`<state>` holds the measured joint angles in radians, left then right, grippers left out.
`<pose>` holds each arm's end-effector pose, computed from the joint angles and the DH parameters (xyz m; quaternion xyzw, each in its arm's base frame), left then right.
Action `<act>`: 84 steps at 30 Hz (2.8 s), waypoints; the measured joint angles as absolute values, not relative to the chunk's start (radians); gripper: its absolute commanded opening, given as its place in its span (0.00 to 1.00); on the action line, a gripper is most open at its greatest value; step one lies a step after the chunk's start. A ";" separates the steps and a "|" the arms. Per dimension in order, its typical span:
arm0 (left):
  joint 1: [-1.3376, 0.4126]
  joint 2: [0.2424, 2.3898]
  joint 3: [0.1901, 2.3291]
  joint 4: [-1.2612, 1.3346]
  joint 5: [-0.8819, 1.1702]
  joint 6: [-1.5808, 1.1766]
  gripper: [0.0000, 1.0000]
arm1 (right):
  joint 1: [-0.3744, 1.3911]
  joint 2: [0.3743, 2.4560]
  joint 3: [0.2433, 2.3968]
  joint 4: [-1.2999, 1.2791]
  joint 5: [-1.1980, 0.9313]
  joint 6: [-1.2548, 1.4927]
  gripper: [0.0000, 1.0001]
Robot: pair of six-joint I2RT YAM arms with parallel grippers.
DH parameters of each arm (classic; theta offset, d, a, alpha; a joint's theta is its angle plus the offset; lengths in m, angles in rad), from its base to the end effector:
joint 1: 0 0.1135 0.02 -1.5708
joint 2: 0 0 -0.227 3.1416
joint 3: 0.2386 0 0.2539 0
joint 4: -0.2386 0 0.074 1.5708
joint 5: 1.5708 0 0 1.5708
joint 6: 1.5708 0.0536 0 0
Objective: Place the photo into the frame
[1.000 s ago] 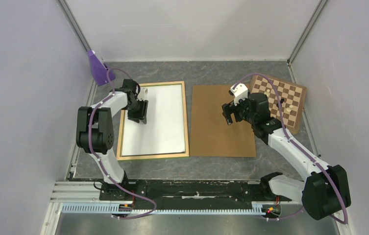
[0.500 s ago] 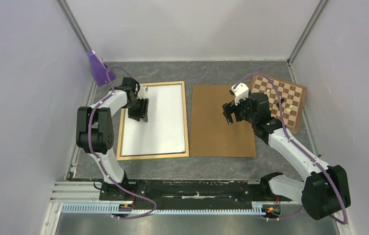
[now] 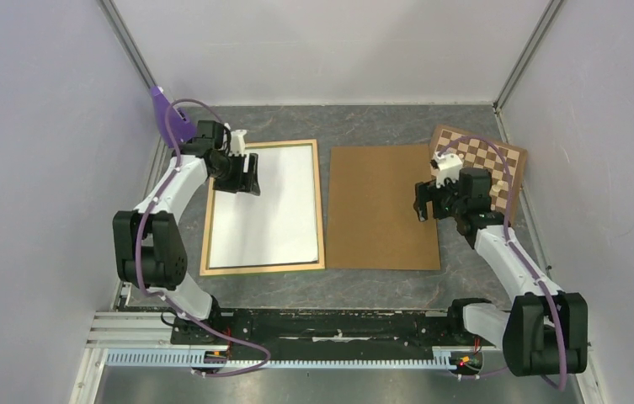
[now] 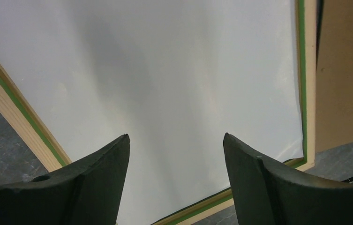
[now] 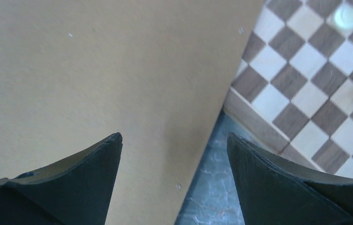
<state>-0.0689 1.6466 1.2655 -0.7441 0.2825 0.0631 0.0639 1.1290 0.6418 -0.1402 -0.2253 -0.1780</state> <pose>0.3408 -0.0385 0.1906 0.0947 0.9614 -0.1379 0.2184 0.2699 0.0293 0.1821 -0.1575 0.8725 0.0742 0.4565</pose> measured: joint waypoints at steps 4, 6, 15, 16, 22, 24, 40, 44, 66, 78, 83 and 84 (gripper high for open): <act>-0.077 1.591 1.266 -0.754 0.321 0.062 0.83 | -0.041 1.120 0.613 -0.197 -0.286 -0.193 0.85; -0.086 1.571 1.266 -0.754 0.334 0.061 0.84 | -0.095 1.115 0.596 -0.215 -0.321 -0.204 0.85; -0.125 1.521 1.256 -0.749 0.380 0.062 0.85 | -0.231 1.174 0.548 -0.270 -0.508 -0.244 0.81; -0.126 1.521 1.254 -0.749 0.388 0.061 0.86 | -0.239 1.192 0.548 -0.271 -0.528 -0.246 0.81; -0.133 1.521 1.243 -0.747 0.408 0.062 0.86 | -0.284 1.327 0.548 -0.273 -0.640 -0.257 0.80; -0.134 1.521 1.238 -0.746 0.413 0.061 0.86 | -0.294 1.354 0.559 -0.266 -0.678 -0.260 0.79; -0.142 1.547 1.237 -0.730 0.426 0.061 0.87 | -0.305 1.535 0.624 -0.186 -0.887 -0.260 0.75; -0.142 1.556 1.237 -0.722 0.430 0.061 0.87 | -0.308 1.579 0.644 -0.170 -0.932 -0.261 0.73; -0.147 1.586 1.236 -0.700 0.447 0.061 0.87 | -0.397 1.690 0.682 -0.250 -1.038 -0.305 0.17; -0.196 1.631 1.299 -0.700 0.443 0.050 0.87 | -0.396 1.551 0.812 -0.363 -1.041 -0.273 0.05; -0.242 1.635 1.338 -0.694 0.440 -0.025 0.85 | -0.366 1.454 0.853 -0.364 -1.010 -0.220 0.02; -0.250 1.638 1.347 -0.691 0.439 -0.036 0.84 | -0.350 1.432 0.857 -0.364 -0.991 -0.205 0.02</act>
